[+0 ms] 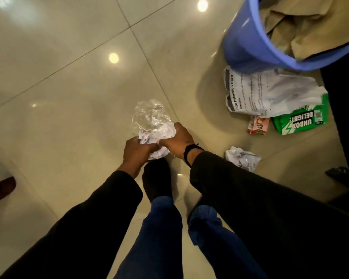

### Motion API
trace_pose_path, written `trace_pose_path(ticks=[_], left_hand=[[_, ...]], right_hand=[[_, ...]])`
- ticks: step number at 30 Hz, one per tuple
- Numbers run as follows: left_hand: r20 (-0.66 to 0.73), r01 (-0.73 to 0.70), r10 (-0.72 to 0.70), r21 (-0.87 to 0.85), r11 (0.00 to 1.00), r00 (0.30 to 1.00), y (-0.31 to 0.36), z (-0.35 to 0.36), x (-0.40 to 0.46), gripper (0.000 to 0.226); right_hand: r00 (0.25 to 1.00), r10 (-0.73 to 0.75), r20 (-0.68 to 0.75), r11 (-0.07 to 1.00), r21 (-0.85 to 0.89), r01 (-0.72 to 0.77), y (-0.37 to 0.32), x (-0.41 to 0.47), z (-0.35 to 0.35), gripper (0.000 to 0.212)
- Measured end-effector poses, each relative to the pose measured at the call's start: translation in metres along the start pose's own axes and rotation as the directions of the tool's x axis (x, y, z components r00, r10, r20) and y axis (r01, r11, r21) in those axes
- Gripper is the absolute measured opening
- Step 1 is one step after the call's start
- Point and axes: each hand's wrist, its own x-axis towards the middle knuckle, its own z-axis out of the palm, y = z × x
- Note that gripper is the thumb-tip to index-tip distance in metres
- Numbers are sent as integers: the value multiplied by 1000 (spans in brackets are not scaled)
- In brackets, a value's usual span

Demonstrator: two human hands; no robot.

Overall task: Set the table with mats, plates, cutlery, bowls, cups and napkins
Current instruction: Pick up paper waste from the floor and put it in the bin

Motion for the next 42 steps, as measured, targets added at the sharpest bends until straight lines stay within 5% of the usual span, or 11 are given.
trace_pose_path(ticks=[3, 6, 8, 12, 15, 18, 22, 28, 33, 37, 42], left_hand=[[105, -33, 27, 50, 998, 994, 12, 24, -19, 33], [184, -15, 0, 77, 997, 983, 17, 53, -42, 24], [249, -56, 22, 128, 990, 968, 17, 70, -55, 24], [418, -135, 24, 239, 961, 908, 23, 97, -68, 22], [501, -167, -6, 300, 939, 865, 24, 111, -61, 36], [531, -180, -25, 332, 926, 847, 30, 120, -46, 37], [575, -144, -77, 328, 934, 814, 41, 127, -32, 29], [589, -139, -47, 266, 954, 807, 48, 127, -40, 35], [593, -80, -14, 131, 988, 805, 64, 135, -60, 36], [579, -66, 37, 29, 997, 814, 89, 155, -60, 36], [529, -65, 47, 16, 998, 847, 113, 185, -39, 33]], right_hand=[[997, 37, -61, 996, 79, -33, 15, -19, -25, 49], [980, 102, -168, 953, 299, -48, 36, -40, -49, 67], [941, 194, -278, 905, 420, -63, 52, -54, -65, 60], [668, 337, -664, 936, 314, -160, 101, -59, -97, 51], [540, 472, -696, 877, 310, -367, 125, -49, -120, 70], [559, 612, -559, 787, 359, -502, 145, -27, -136, 86], [708, 544, -450, 837, 231, -496, 166, -2, -130, 53], [765, 478, -431, 878, 218, -426, 151, -6, -131, 27], [705, 382, -598, 910, 377, -173, 117, -41, -158, 23], [748, 287, -599, 755, 622, 208, 92, -47, -195, 17], [732, 197, -652, 796, 542, 269, 89, -9, -233, 50]])
